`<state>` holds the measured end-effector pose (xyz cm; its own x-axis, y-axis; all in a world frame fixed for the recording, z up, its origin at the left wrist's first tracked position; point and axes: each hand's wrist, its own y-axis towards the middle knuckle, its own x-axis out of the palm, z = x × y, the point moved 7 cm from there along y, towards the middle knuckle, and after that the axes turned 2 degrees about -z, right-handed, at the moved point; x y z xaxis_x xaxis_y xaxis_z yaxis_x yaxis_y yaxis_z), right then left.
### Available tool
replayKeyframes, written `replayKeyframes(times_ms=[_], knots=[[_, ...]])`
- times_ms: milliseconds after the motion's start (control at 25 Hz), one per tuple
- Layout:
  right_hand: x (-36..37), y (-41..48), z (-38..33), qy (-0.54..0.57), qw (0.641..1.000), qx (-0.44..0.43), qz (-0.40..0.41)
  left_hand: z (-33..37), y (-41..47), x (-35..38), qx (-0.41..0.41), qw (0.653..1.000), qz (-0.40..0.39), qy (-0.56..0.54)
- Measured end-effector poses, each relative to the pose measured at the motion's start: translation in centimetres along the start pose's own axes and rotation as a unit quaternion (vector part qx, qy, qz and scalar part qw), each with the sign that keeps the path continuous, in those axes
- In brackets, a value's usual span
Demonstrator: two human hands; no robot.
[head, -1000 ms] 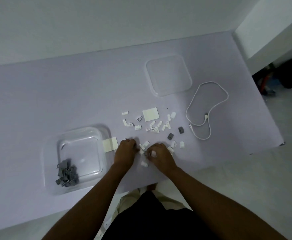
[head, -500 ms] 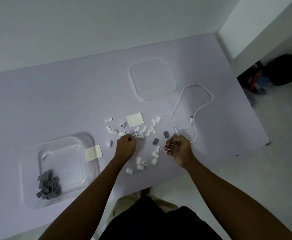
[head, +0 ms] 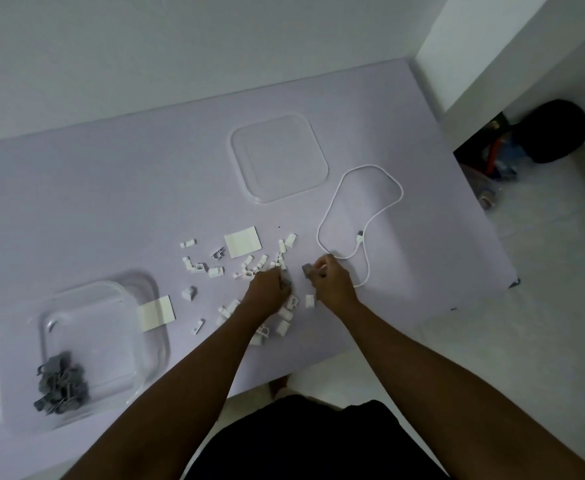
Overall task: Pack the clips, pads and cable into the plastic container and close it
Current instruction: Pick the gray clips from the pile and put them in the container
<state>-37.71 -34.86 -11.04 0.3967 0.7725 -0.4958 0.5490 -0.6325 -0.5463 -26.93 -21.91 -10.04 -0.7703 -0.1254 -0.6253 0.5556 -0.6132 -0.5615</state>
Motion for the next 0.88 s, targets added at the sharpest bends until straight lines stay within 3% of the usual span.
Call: replayKeyframes(times_ms=[160,320,440,520,600,680,880], knots=[[1.7,0.2,-2.0,-0.104,0.993,-0.053,-0.035,-0.3,-0.5,-1.5,-0.01,0.998,-0.005,-0.069],[3.1,0.1,-3.1,-0.245,0.961,-0.123,-0.021,-2.1,-2.7,-4.8,0.015,0.994,-0.003,-0.104],[3.1,0.3,-3.6,-0.256,0.961,-0.105,0.009,-5.1,-4.5,-7.3,0.015,0.99,0.016,-0.137],[3.0,0.2,-4.3,-0.165,0.984,-0.063,0.03,-7.3,-5.9,-8.9,0.005,0.988,0.027,-0.154],[4.0,-0.8,-5.9,0.054,0.998,0.002,0.025,-10.2,-7.4,-11.0,-0.004,0.986,0.036,-0.164],[6.9,-2.8,-9.0,0.261,0.964,0.041,-0.04,-13.6,-9.5,-13.6,-0.009,0.984,0.051,-0.169],[16.6,-9.2,-16.3,0.5,0.845,0.061,-0.181,-23.5,-15.3,-18.1,-0.057,0.993,0.055,-0.084]])
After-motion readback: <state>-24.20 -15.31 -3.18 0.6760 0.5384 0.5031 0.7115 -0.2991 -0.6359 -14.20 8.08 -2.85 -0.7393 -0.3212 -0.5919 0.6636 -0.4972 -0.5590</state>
